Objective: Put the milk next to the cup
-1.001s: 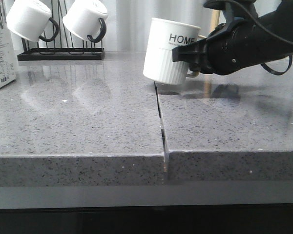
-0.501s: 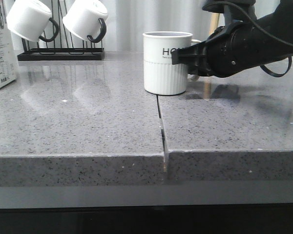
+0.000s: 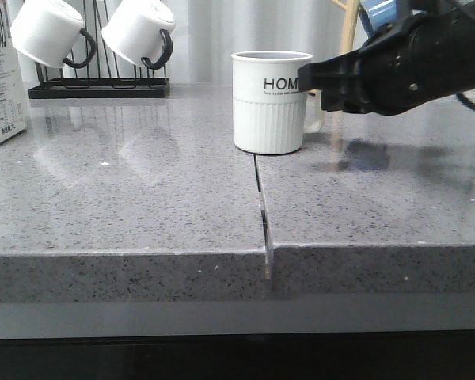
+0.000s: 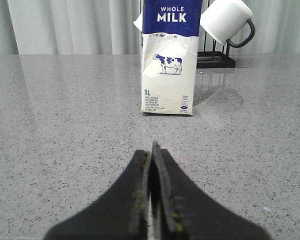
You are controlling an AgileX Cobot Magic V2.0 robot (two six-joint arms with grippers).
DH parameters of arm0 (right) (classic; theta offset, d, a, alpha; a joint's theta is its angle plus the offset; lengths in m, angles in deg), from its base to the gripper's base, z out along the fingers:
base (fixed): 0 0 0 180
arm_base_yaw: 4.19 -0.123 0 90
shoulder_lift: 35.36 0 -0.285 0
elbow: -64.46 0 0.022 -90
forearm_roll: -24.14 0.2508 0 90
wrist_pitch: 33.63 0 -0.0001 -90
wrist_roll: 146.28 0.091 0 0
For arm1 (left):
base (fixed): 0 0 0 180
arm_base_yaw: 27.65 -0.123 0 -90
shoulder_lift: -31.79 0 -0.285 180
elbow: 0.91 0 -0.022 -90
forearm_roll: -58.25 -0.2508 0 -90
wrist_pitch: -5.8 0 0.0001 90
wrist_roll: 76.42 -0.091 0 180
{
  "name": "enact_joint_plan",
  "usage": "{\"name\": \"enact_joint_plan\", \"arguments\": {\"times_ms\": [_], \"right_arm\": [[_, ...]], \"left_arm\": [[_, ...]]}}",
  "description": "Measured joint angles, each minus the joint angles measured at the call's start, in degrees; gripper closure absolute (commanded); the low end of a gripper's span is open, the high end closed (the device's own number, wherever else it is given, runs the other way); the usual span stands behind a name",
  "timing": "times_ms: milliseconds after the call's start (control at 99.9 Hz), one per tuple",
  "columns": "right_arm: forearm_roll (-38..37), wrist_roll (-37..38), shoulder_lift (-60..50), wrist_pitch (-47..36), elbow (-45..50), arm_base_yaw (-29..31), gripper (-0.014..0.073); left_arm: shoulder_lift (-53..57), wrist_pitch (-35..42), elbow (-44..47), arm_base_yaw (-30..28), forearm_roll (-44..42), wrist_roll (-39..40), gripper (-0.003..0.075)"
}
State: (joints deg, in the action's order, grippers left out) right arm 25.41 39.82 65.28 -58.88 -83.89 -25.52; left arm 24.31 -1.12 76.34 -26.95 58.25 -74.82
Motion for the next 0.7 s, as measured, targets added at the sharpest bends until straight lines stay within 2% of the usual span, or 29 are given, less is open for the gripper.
{"name": "enact_joint_plan", "arguments": {"times_ms": [280,701], "right_arm": [[0.00,0.00,-14.20,8.77,6.06,0.00,0.0638],[0.00,0.00,-41.69,17.95,17.69,0.00,0.0654]], "left_arm": [[0.00,0.00,0.00,0.00,0.00,0.00,0.0741],[0.00,0.00,0.00,0.00,0.00,0.00,0.0741]]}}
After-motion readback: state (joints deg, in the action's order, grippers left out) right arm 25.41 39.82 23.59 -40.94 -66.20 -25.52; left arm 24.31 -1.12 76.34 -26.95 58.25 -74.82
